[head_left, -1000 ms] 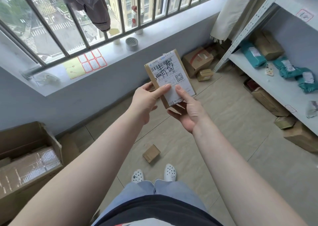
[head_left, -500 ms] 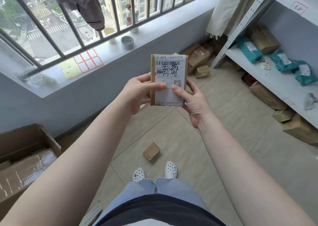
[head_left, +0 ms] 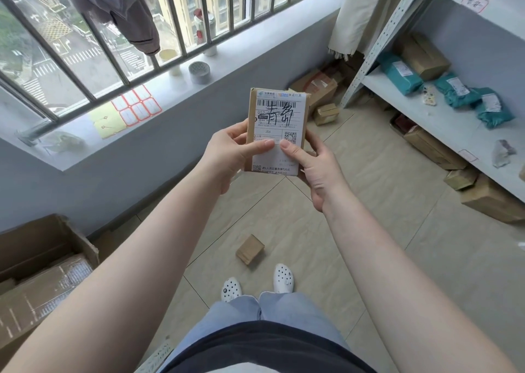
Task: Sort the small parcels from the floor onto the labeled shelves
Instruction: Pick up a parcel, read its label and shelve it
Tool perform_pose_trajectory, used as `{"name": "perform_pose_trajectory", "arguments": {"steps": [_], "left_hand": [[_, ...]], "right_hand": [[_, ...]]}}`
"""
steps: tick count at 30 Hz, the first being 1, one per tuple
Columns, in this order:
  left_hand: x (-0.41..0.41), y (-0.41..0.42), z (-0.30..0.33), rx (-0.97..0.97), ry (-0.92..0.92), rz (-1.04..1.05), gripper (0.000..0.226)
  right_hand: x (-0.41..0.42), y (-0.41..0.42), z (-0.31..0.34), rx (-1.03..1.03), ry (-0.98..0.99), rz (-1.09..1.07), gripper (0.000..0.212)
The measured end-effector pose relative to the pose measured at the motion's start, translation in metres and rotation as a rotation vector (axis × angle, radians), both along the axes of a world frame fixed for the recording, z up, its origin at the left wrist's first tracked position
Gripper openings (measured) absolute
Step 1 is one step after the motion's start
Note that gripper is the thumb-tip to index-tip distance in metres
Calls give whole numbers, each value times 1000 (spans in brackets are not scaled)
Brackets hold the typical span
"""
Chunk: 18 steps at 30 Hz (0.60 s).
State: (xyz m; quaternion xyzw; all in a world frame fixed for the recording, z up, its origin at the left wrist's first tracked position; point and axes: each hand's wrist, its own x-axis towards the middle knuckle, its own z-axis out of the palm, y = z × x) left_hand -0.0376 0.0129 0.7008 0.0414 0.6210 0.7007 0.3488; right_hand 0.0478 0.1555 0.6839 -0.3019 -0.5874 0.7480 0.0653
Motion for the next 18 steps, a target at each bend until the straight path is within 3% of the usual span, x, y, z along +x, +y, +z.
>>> {"name": "perform_pose_trajectory", "arguments": {"steps": [9,18], "left_hand": [[3,30,-1,-45,18,-107,50],[27,117,-9,-65,-9,-249,55]], "right_hand": [[21,19,5,-10,-21,-113,57],[65,88,0,-45,-48,-281,60]]}}
